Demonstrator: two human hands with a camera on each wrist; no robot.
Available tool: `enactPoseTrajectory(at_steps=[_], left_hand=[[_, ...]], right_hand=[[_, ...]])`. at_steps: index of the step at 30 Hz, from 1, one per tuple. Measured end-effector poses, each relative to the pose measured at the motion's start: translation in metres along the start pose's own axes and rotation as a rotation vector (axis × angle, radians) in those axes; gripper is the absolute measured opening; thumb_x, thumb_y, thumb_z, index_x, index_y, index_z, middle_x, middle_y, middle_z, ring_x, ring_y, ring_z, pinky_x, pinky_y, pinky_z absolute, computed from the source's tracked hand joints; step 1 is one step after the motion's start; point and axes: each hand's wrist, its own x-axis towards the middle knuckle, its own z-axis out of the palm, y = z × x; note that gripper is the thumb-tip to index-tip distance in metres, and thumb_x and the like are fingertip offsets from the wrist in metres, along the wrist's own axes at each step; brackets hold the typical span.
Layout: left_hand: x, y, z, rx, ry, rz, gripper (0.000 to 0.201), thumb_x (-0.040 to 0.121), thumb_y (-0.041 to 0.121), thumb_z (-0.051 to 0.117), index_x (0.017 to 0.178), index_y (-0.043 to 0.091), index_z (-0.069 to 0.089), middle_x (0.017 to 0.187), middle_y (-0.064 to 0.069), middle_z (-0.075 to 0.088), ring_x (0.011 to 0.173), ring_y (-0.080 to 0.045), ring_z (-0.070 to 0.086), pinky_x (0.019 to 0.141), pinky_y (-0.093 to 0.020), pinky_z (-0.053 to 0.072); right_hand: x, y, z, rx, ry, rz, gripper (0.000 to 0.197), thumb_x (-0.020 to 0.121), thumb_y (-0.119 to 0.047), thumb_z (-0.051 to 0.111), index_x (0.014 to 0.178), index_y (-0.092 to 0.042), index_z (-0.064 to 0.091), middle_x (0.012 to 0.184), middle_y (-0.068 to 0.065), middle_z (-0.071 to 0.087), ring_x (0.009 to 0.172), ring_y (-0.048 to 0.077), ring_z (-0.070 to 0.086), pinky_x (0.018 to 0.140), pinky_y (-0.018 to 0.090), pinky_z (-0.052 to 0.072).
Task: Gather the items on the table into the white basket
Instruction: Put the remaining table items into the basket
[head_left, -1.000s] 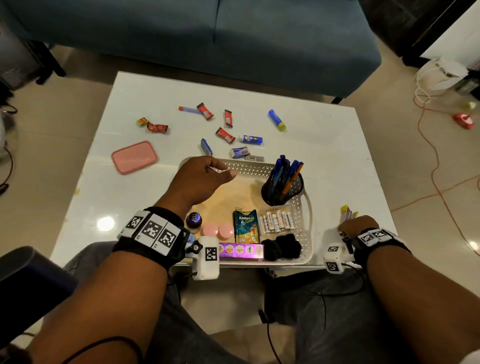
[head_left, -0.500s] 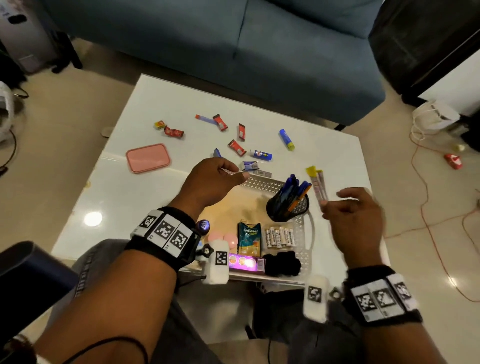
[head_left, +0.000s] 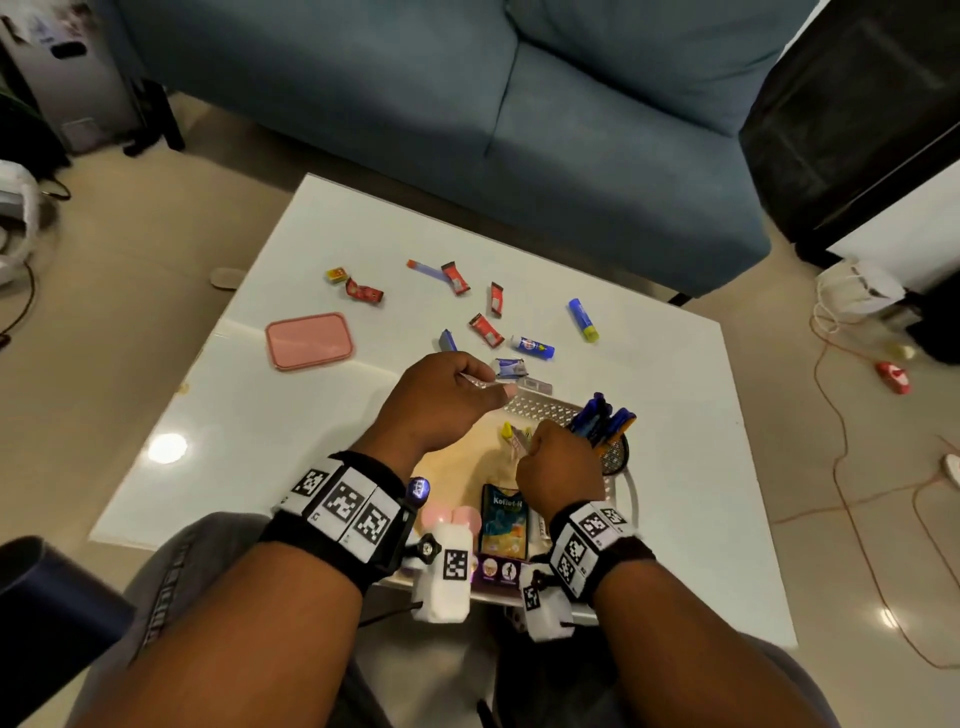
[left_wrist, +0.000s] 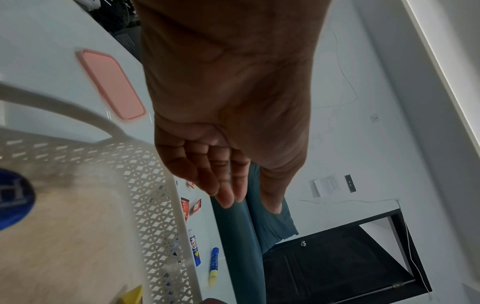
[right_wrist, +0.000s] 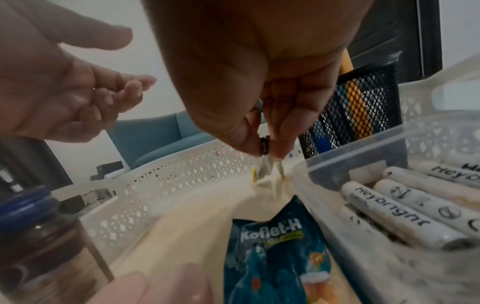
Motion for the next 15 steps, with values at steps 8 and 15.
enactPoseTrajectory(at_steps=[8,15], left_hand=[[0.002,-0.003,0.003,-0.017,-0.024,-0.011,0.027,0.079,0.047,0.082,0.094,0.027,0.071,0.073,0.007,0.062,0.072,-0.014,0.061,0.074,-0.032,0.051],[0.0,-0.002,0.002,0.014,-0.036,-0.022,0.03,0.079,0.05,0.081,0.097,0.028,0.072,0.084,0.004,0.069,0.079,-0.014,0.065,0.077,-0.034,0.054]], right_hand=[[0.014,0.003,0.011,-0.086,-0.096,0.048,0.017,0.083,-0.017,0.056,0.098,-0.012,0.062,0.099,0.009,0.068,0.091,0.03,0.066,0.066,0.029,0.045],[-0.007,0.01,-0.012,0.019,-0.038,-0.025,0.022,0.084,-0.043,0.063,0.083,-0.021,0.065,0.083,-0.005,0.067,0.08,0.018,0.064,0.061,0.025,0.04]])
